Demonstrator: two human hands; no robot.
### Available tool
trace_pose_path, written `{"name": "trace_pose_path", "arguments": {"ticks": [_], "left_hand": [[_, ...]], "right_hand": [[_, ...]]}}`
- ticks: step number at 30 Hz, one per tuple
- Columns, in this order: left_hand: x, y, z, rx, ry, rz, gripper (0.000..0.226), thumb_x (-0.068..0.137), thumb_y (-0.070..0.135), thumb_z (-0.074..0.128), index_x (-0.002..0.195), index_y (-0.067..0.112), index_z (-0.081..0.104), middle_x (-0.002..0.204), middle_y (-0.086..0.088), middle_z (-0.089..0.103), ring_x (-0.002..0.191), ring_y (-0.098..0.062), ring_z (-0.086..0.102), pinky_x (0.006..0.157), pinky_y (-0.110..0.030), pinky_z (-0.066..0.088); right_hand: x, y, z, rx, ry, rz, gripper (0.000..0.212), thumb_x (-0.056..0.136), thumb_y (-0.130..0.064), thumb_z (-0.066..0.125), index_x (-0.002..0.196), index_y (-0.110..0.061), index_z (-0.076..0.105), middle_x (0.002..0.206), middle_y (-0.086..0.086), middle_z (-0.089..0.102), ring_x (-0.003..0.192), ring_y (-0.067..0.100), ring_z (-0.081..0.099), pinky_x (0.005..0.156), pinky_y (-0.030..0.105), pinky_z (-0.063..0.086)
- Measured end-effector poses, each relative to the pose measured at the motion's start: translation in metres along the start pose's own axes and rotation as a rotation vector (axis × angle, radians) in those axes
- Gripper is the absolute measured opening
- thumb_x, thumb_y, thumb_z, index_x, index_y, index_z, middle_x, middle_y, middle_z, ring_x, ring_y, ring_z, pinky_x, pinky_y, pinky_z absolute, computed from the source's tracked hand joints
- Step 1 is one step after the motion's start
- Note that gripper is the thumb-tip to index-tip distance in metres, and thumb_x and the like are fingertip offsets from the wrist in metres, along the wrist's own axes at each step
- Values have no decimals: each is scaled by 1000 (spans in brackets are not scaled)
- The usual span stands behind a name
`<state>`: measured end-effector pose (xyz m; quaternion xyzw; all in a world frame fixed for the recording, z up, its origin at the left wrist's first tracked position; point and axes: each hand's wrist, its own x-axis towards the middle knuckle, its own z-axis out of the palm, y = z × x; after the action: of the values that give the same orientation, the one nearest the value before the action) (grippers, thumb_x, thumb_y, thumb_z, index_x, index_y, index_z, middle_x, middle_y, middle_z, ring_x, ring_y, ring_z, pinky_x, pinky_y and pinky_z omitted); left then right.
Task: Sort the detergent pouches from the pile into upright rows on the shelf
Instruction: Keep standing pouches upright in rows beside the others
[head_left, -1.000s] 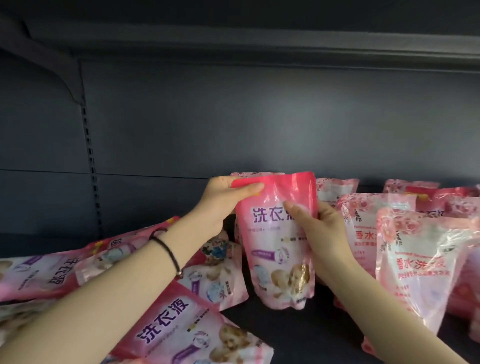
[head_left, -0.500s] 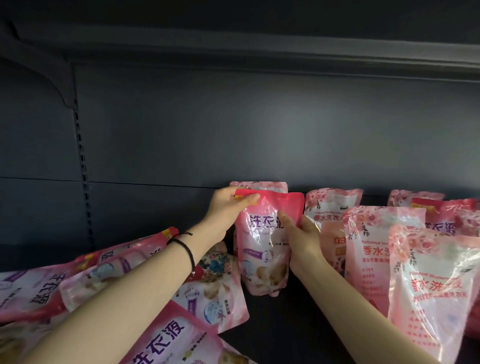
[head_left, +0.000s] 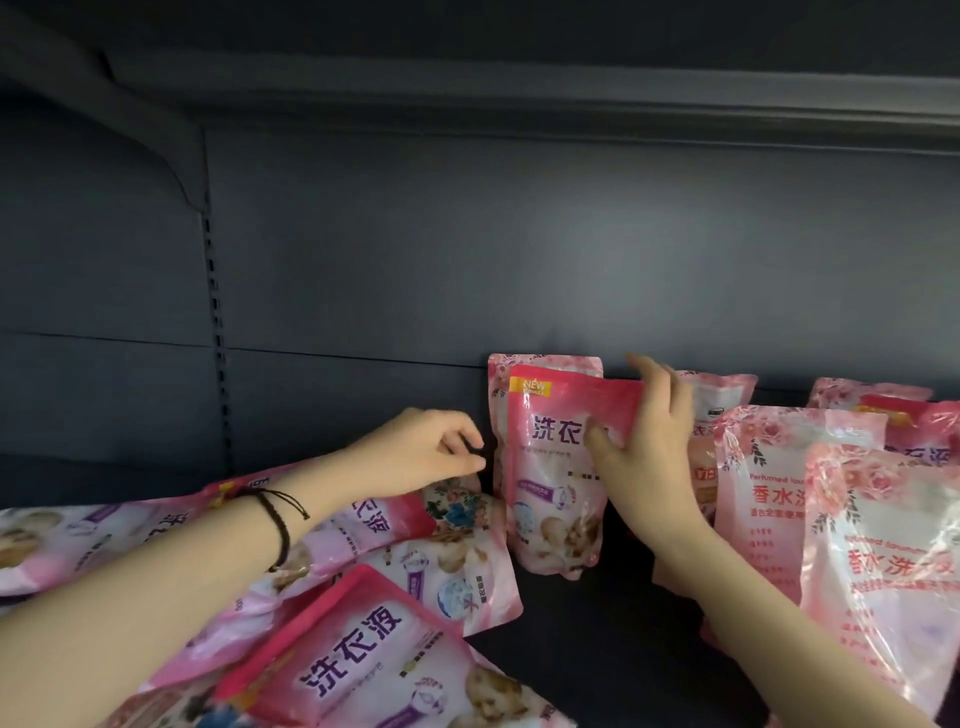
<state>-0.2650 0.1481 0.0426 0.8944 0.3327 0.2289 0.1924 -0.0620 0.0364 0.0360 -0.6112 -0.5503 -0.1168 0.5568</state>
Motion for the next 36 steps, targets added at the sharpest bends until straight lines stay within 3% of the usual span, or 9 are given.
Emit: {"name": "trace_pose_path", "arguments": {"ticks": [3,7,9,14,20,24,29,33,36], "left_hand": [[-34,6,-14,254,-113,26,24,86,51,61,106,39,61,98,20,66,91,4,61,82,-27,53],[-73,16,-19,714,-133,114,37,86,64,46,110,39,58,101,17,65,88,-4,60,75,-30,52],[-91,16,-17,853,-96,189,41,87,66,38,104,35,58,91,12,64,81,-11,59,74,-32,51],[-126,2,-16,907,-32,238,44,86,66,31,90,27,51,80,10,61,81,-15,60,72,-32,50],[-159,-18,-22,891,20,246,58,80,70,17,93,30,57,80,11,61,80,-13,60,70,-32,49],[-172,-32,-23,837,43,217,60,79,73,17,96,32,58,91,14,63,87,-8,59,70,-29,47],[-181,-38,-22,772,35,136,65,77,77,16,107,37,57,97,18,61,84,-4,53,54,-20,25],[-185,-41,-19,617,-45,67,61,82,77,24,128,42,43,122,18,56,98,-7,57,61,-23,40],[-187,-42,-17,621,-46,43,60,84,75,26,131,42,39,130,18,52,105,-7,58,56,-21,38]], "right_hand": [[-11,-11,-8,-243,-195,-200,51,83,-17,70,129,-15,50,138,7,37,129,27,32,106,41,34],[-28,-23,-9,-333,-471,-343,48,85,-35,66,129,-22,53,135,0,40,124,21,36,99,36,40],[-36,-26,-6,-357,-550,-397,48,87,-42,63,131,-26,51,135,-3,40,123,18,37,96,36,43],[-49,-37,4,-435,-714,-451,53,88,-57,52,134,-32,46,135,-10,41,123,12,43,92,34,47],[-62,-65,9,-565,-867,-487,42,88,-60,48,121,-34,49,120,-11,55,105,16,59,78,35,52],[-68,-92,18,-672,-1040,-425,46,85,-69,43,113,-34,53,109,-9,63,100,18,60,80,37,50],[-72,-118,57,-641,-1241,-211,57,89,-63,48,123,-18,54,119,0,60,106,21,56,89,37,47],[-74,-120,83,-604,-1328,28,74,82,-54,65,138,-11,45,133,4,54,116,24,53,96,32,45],[-72,-115,89,-505,-1326,240,80,77,-47,75,140,-9,43,139,7,51,123,26,51,100,36,46]]}}
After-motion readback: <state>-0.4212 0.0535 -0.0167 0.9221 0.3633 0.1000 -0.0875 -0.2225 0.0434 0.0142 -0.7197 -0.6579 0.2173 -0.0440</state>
